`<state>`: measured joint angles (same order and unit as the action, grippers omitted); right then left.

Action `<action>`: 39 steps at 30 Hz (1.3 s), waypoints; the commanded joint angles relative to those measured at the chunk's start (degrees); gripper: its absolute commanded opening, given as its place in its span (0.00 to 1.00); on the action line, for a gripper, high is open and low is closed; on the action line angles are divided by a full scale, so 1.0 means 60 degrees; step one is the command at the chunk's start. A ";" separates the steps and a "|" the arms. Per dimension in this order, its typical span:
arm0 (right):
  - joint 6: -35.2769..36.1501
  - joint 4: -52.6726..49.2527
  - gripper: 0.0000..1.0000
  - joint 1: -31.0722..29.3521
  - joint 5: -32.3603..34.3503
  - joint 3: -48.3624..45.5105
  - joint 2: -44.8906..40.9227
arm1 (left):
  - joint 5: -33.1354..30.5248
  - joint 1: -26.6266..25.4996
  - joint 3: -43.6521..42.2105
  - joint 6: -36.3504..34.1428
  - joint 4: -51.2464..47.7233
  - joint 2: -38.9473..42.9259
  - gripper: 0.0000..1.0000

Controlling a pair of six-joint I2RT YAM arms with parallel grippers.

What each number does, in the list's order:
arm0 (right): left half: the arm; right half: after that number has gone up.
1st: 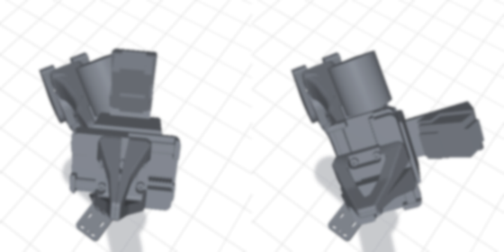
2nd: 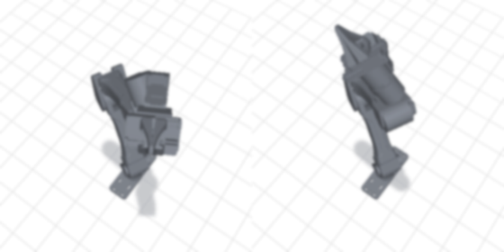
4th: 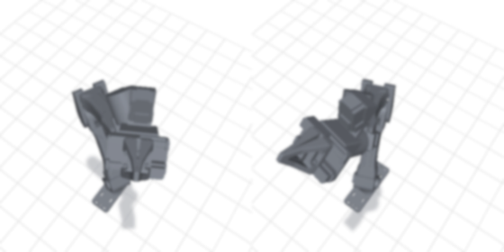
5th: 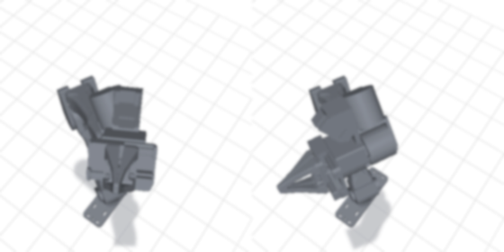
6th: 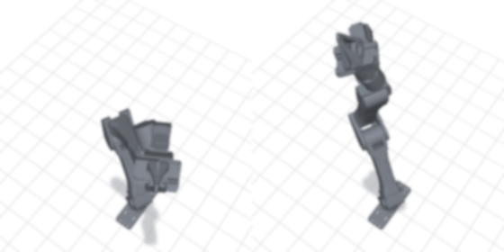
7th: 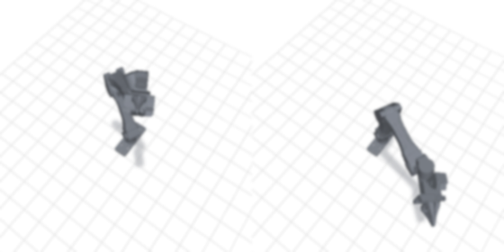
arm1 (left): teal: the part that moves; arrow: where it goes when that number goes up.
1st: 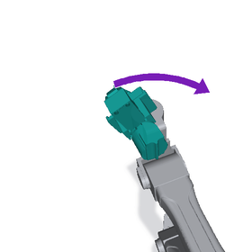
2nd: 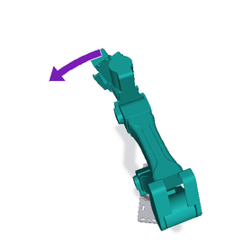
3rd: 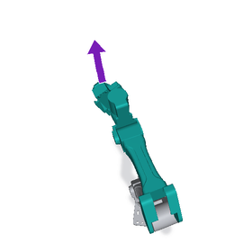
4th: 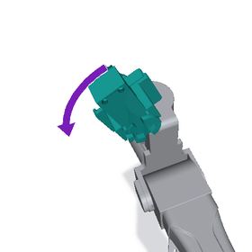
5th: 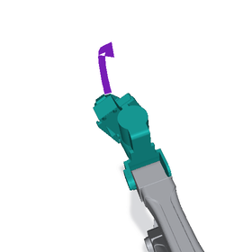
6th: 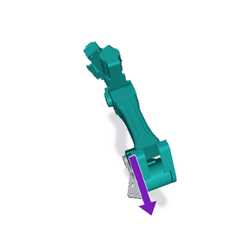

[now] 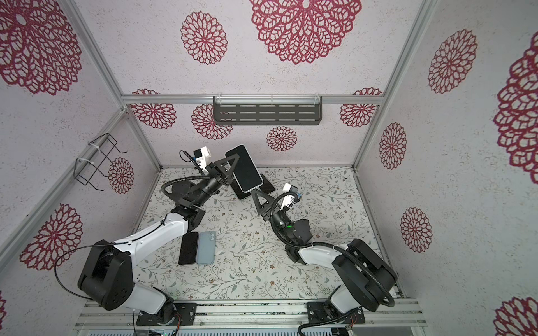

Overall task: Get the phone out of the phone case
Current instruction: 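Hold the cased phone upright with the left gripper while the right grips the case edge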

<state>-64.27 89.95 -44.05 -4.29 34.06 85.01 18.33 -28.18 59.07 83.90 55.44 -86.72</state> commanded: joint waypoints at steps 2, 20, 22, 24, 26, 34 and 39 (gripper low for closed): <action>-0.0084 0.1118 0.62 -0.0026 0.0085 0.0314 -0.0033 | -0.0032 -0.0155 -0.0070 -0.0068 0.0773 0.0296 0.00; -0.0289 0.1116 0.59 0.0121 0.0458 0.0079 0.0201 | -0.0074 -0.0466 -0.0250 0.0338 0.1244 0.0516 0.00; -0.0303 0.1121 0.59 0.0135 0.0481 0.0064 0.0216 | -0.0097 -0.0489 -0.0265 0.0416 0.1325 0.0522 0.00; -0.0304 0.1111 0.59 0.0150 0.0481 0.0065 0.0223 | -0.0049 -0.0528 -0.0235 0.0446 0.1332 0.0529 0.00; -0.0304 0.1119 0.58 0.0179 0.0485 0.0043 0.0231 | -0.0051 -0.0575 -0.0248 0.0503 0.1357 0.0538 0.00; -0.0338 0.1114 0.57 0.0249 0.0513 -0.0052 0.0281 | -0.0042 -0.0604 -0.0293 0.0685 0.1552 0.0605 0.00; -0.0362 0.1111 0.57 0.0282 0.0526 -0.0082 0.0319 | -0.0045 -0.0593 -0.0323 0.0825 0.1734 0.0627 0.00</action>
<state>-65.65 92.58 -43.70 -3.77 34.09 85.89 15.25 -29.76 56.95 85.67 58.78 -86.15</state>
